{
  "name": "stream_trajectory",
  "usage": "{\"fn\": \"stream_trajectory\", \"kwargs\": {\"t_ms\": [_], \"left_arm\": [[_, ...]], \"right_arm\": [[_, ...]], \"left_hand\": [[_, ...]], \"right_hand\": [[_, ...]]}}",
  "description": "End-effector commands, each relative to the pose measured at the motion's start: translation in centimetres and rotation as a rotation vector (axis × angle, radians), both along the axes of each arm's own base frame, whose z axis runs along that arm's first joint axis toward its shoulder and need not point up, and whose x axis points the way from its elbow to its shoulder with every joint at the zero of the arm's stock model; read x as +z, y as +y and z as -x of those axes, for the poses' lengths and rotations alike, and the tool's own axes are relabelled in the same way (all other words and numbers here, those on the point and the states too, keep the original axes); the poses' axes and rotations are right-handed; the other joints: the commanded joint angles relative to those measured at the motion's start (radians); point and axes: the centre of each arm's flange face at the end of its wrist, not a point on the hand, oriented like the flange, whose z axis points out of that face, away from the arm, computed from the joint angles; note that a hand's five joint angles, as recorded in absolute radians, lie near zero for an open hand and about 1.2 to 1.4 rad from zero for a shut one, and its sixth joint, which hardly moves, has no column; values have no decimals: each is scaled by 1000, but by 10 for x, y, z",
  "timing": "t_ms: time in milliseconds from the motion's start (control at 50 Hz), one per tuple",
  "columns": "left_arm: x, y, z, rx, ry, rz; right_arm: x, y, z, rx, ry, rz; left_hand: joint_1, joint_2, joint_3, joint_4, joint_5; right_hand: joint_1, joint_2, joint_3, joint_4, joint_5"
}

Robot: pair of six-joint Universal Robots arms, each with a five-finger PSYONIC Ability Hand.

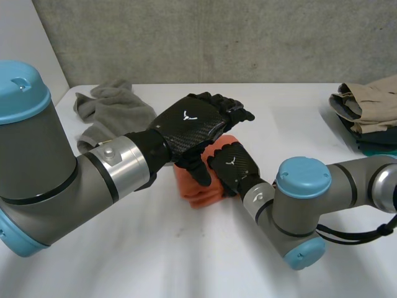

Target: Fold the laundry.

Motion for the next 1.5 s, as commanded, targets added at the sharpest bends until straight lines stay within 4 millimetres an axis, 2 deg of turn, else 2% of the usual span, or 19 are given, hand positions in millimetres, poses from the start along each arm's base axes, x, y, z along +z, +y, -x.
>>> {"fn": "stream_trajectory", "kwargs": {"t_ms": [20,160,240,440,540,560,600,620,680,700,800,900,980,1080,1140,1160,1240,1360,1500], "left_arm": [[-1,1,0,0,-2,-4],[0,-1,-1,6,0,0],[1,-2,-2,9,2,3],[7,-4,-6,23,11,17],[7,-6,-7,29,11,17],[7,-6,-7,29,11,17],[7,-6,-7,29,11,17],[7,-7,-8,31,11,17],[7,-7,-8,32,11,17],[7,-7,-8,32,11,17],[7,-7,-8,32,11,17],[7,-7,-8,31,10,16],[6,-7,-8,31,8,16],[5,-7,-8,31,6,12],[3,-6,-8,29,4,11],[3,-6,-8,29,4,11],[1,-7,-7,30,4,12],[-2,-6,-7,29,-1,4],[-3,-5,-6,26,-1,3]], "right_arm": [[10,-6,-4,-6,-37,14],[27,-22,15,-66,-69,6],[26,-49,52,-159,-30,-19],[60,-98,85,-67,0,185],[111,-128,82,-27,-84,350],[135,-139,84,-34,-131,402],[156,-151,90,-49,-177,438],[178,-165,103,-76,-227,479],[208,-187,127,-114,-282,548],[225,-200,146,-148,-310,591],[243,-234,186,-199,-323,689],[230,-263,237,-265,-288,710],[196,-280,268,-248,-244,707],[125,-293,324,-258,-231,639],[89,-294,343,-290,-238,582],[64,-293,352,-312,-234,534],[19,-286,368,-348,-227,441],[3,-272,379,-333,-190,391],[27,-265,376,-300,-169,418]], "left_hand": [[10,5,-2,3,-14],[10,5,-2,3,-14],[13,8,1,6,-11],[10,5,-2,3,-14],[13,8,1,6,-11],[13,8,1,6,-11],[13,8,1,6,-11],[13,8,1,6,-11],[13,8,1,6,-11],[13,8,1,6,-11],[13,8,1,6,-11],[13,8,1,6,-11],[13,8,1,6,-11],[16,10,4,9,-8],[16,10,4,9,-8],[16,10,4,9,-8],[16,10,4,9,-8],[16,10,4,9,-8],[13,8,1,6,-11]], "right_hand": [[624,463,471,471,539],[624,463,471,471,539],[624,463,471,471,539],[624,463,471,471,539],[624,463,471,471,539],[624,463,471,471,539],[624,463,471,471,539],[624,463,471,471,539],[624,463,471,471,539],[624,463,471,471,539],[624,463,471,471,539],[624,463,471,471,539],[624,463,471,471,539],[624,463,471,471,539],[624,463,471,471,539],[624,463,471,471,539],[624,463,471,471,539],[624,463,471,471,539],[624,463,471,471,539]]}}
